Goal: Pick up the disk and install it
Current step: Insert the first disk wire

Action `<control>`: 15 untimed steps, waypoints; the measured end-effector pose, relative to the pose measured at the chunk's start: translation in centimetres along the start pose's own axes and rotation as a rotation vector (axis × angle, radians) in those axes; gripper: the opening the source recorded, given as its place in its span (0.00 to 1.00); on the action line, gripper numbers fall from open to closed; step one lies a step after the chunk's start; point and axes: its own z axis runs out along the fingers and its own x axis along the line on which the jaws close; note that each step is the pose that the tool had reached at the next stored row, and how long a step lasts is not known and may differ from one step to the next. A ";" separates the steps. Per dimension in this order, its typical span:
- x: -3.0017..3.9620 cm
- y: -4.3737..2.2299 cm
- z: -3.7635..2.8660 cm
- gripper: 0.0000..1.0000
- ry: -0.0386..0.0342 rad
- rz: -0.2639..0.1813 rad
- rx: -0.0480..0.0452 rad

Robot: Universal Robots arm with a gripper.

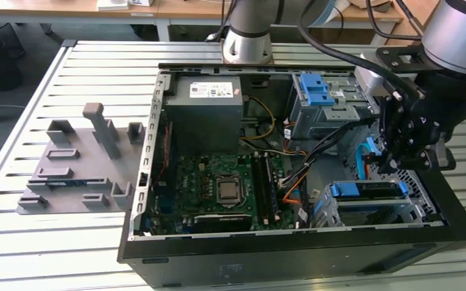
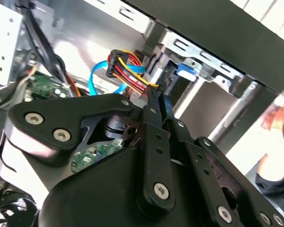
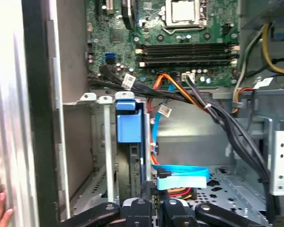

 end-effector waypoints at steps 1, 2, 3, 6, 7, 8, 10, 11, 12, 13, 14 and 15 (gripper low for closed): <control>0.00 0.00 0.02 0.16 0.0011 0.000 0.0001; 0.00 0.00 0.03 0.16 0.0014 0.000 -0.0008; 0.03 -0.02 0.06 0.16 0.0014 0.000 -0.0052; 0.22 -0.15 0.15 0.16 0.0003 -0.001 -0.0216; 0.32 -0.20 0.20 0.16 -0.0001 -0.001 -0.0246; 0.45 -0.24 0.25 0.16 -0.0002 -0.001 -0.0270; 0.69 -0.31 0.35 0.16 -0.0006 -0.001 -0.0306; 0.81 -0.36 0.41 0.16 -0.0010 -0.001 -0.0324; 0.87 -0.42 0.48 0.16 -0.0012 -0.001 -0.0345; 0.88 -0.51 0.56 0.16 -0.0014 -0.001 -0.0366; 0.88 -0.54 0.60 0.16 -0.0014 -0.001 -0.0381; 0.88 -0.54 0.60 0.16 -0.0013 -0.001 -0.0382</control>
